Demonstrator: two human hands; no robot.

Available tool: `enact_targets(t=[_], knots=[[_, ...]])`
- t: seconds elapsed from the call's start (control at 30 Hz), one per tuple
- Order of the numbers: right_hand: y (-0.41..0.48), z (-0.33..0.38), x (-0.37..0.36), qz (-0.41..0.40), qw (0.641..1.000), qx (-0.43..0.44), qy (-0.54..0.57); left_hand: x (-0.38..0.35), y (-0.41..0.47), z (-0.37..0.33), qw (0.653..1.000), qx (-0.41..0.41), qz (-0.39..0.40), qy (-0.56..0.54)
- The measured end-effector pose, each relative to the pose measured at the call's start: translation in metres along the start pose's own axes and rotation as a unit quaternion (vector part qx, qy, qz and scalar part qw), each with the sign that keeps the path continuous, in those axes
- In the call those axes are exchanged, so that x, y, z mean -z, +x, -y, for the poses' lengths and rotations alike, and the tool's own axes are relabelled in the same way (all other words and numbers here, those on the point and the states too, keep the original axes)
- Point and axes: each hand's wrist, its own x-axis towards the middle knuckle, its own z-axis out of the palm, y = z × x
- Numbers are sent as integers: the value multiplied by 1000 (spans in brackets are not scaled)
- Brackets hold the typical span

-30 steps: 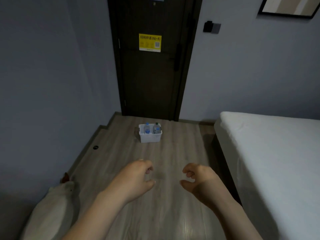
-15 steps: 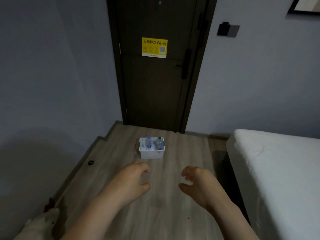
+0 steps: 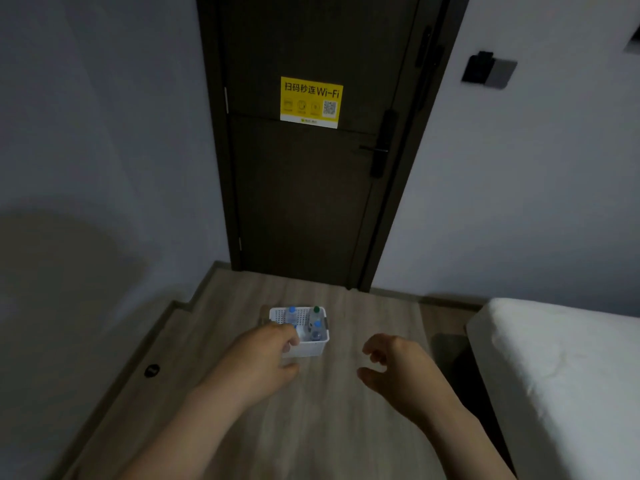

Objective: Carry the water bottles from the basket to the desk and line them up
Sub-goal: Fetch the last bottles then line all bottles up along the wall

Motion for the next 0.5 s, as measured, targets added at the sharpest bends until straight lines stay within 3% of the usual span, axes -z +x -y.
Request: enact_targets(t=[0.5], knots=[[207,-2,-17,59,998,8,5,17,180,87,999,16,22,-21]])
